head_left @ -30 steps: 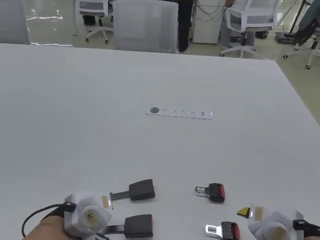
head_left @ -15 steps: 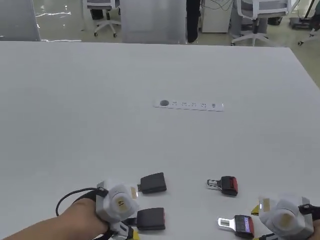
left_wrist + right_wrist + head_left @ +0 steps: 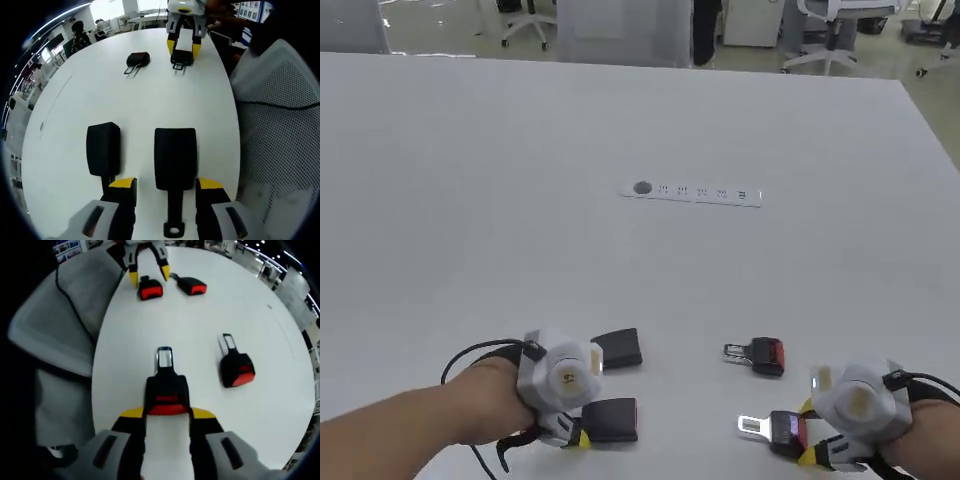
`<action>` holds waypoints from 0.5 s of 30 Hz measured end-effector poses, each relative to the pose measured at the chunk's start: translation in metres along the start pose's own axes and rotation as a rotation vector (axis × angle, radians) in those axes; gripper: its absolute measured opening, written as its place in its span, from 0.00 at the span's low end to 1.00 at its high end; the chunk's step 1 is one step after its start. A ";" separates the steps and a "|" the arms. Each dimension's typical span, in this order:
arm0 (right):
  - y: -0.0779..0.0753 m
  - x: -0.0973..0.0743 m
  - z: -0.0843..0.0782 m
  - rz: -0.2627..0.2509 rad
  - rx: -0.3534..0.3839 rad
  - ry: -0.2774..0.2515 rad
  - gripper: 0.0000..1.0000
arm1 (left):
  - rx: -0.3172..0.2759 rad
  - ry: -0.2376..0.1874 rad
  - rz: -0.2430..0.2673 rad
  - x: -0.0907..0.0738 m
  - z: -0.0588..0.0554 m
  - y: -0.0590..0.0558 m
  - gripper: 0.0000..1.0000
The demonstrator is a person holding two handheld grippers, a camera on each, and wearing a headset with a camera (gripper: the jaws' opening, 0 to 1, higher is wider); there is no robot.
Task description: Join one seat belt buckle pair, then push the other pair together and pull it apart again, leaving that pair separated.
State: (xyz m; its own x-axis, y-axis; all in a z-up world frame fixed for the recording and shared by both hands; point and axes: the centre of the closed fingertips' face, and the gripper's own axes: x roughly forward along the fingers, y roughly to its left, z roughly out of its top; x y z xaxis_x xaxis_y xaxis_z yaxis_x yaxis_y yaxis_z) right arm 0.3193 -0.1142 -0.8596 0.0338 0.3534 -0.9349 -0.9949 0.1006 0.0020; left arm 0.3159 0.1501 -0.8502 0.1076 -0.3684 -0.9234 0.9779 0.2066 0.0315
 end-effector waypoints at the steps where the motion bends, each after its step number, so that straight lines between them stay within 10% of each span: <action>1: -0.001 0.000 0.000 0.002 -0.005 0.004 0.33 | -0.001 0.002 -0.004 0.000 0.000 0.000 0.47; 15: 0.001 -0.001 -0.001 0.009 -0.008 0.006 0.32 | 0.047 0.001 -0.064 0.006 0.000 -0.015 0.33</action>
State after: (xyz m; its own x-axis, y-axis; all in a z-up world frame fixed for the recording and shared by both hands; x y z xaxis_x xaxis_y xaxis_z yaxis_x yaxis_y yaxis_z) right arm 0.3184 -0.1151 -0.8591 0.0248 0.3488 -0.9369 -0.9959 0.0902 0.0073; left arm 0.3020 0.1448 -0.8562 0.0443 -0.3786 -0.9245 0.9901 0.1397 -0.0098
